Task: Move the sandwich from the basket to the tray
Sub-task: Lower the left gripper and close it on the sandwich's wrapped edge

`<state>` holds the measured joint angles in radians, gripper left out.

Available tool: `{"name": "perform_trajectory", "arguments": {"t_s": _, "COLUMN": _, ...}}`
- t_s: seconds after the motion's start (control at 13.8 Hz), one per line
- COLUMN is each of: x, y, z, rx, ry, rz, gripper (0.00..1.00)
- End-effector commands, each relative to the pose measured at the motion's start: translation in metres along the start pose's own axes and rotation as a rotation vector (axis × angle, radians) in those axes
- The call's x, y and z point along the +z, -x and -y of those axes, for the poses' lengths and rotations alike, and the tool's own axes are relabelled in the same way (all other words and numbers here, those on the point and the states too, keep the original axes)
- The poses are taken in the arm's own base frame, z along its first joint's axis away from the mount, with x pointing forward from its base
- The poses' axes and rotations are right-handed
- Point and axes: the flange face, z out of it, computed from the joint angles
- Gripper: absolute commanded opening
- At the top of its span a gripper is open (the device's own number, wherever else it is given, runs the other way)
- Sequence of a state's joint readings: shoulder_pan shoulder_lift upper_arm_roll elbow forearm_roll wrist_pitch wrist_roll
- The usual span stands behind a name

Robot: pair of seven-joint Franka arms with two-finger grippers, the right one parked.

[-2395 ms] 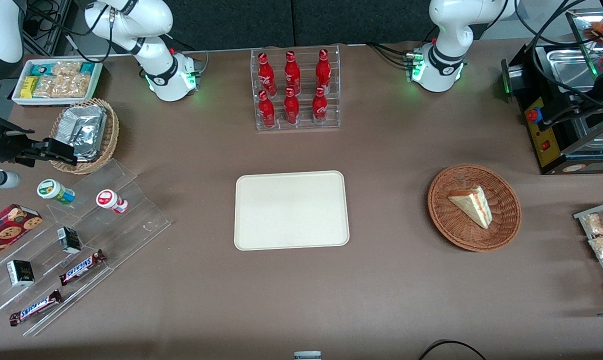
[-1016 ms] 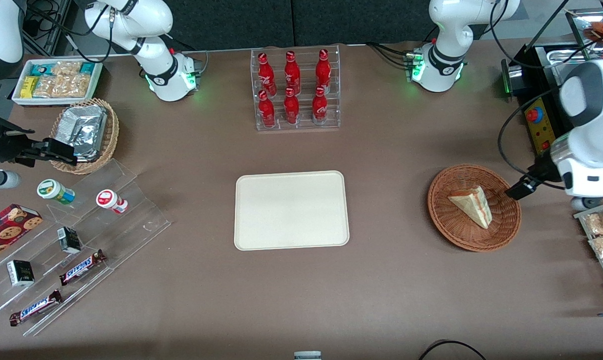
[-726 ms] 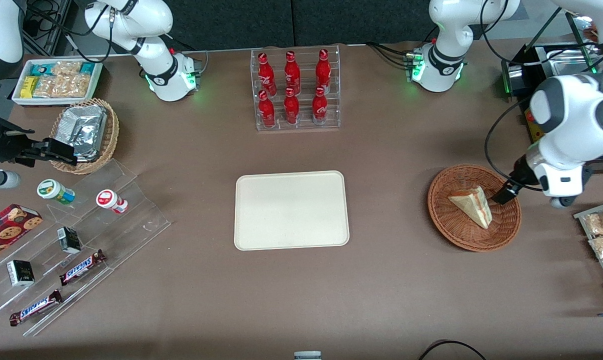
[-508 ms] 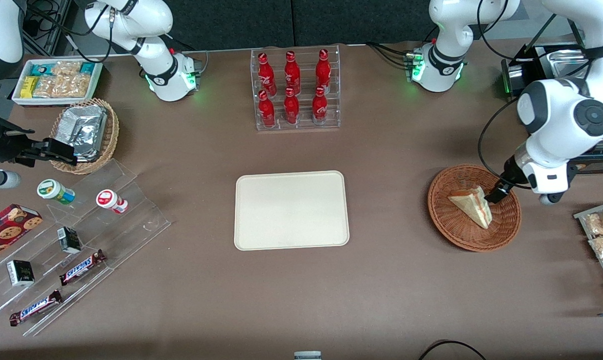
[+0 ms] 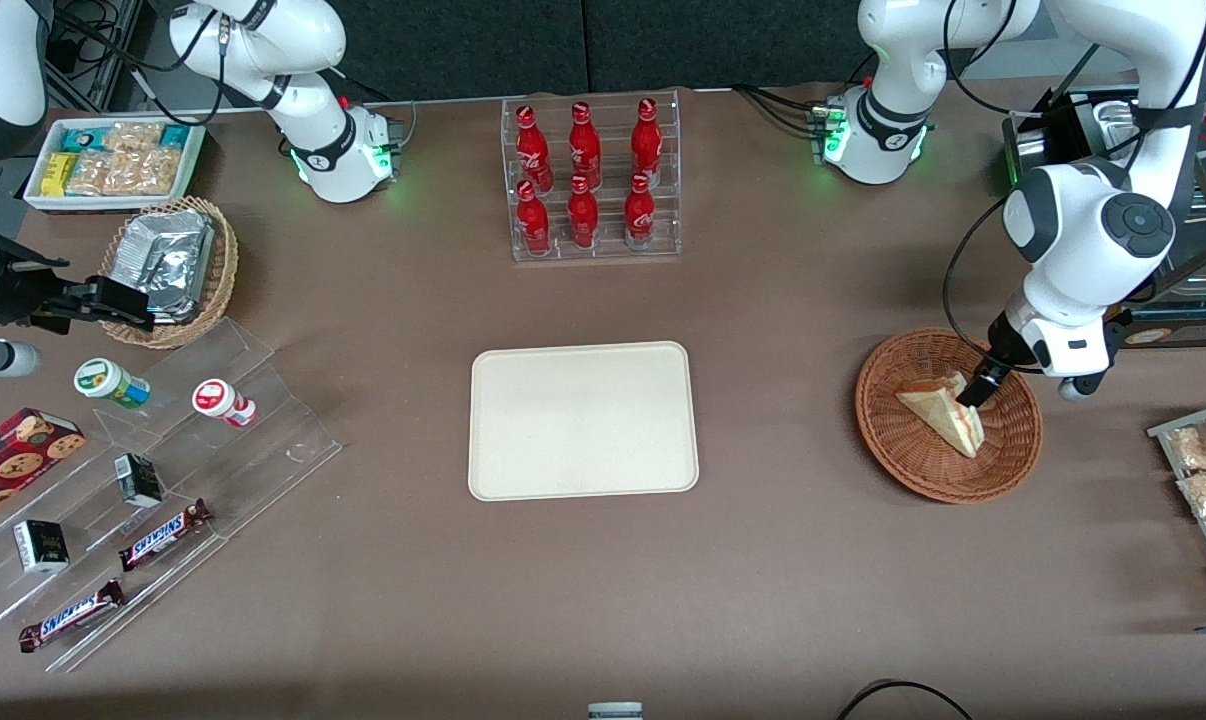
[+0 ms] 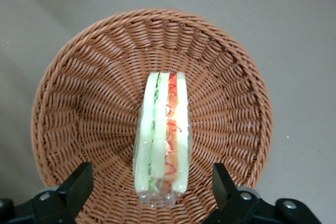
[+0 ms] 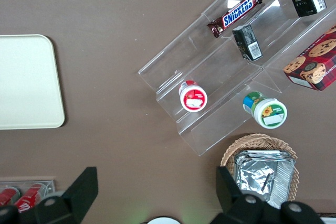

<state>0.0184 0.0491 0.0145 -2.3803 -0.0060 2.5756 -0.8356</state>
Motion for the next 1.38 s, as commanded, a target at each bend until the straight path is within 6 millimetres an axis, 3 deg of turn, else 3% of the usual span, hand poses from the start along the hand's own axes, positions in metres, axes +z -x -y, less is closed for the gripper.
{"name": "perform_trajectory", "arguments": {"t_s": 0.0, "x": 0.013, "y": 0.004, "z": -0.004, "rx": -0.021, "ry": 0.03, "rz": -0.011, "gripper": 1.0}}
{"name": "perform_trajectory", "arguments": {"t_s": 0.29, "x": 0.033, "y": 0.007, "z": -0.005, "rx": -0.021, "ry": 0.028, "rz": -0.01, "gripper": 1.0}}
{"name": "perform_trajectory", "arguments": {"t_s": 0.58, "x": 0.048, "y": 0.027, "z": -0.017, "rx": 0.012, "ry": 0.01, "rz": 0.013, "gripper": 1.0}}
{"name": "perform_trajectory", "arguments": {"t_s": 0.87, "x": 0.062, "y": 0.038, "z": -0.012, "rx": 0.039, "ry": -0.021, "rz": 0.03, "gripper": 1.0}}
{"name": "perform_trajectory", "arguments": {"t_s": 0.94, "x": 0.062, "y": 0.038, "z": -0.01, "rx": 0.039, "ry": -0.024, "rz": 0.031, "gripper": 0.92}}
{"name": "perform_trajectory", "arguments": {"t_s": 1.16, "x": 0.062, "y": 0.032, "z": -0.008, "rx": 0.028, "ry": -0.023, "rz": 0.028, "gripper": 0.35}}
{"name": "perform_trajectory", "arguments": {"t_s": 1.31, "x": 0.058, "y": 0.03, "z": -0.01, "rx": 0.024, "ry": -0.017, "rz": 0.024, "gripper": 0.1}}
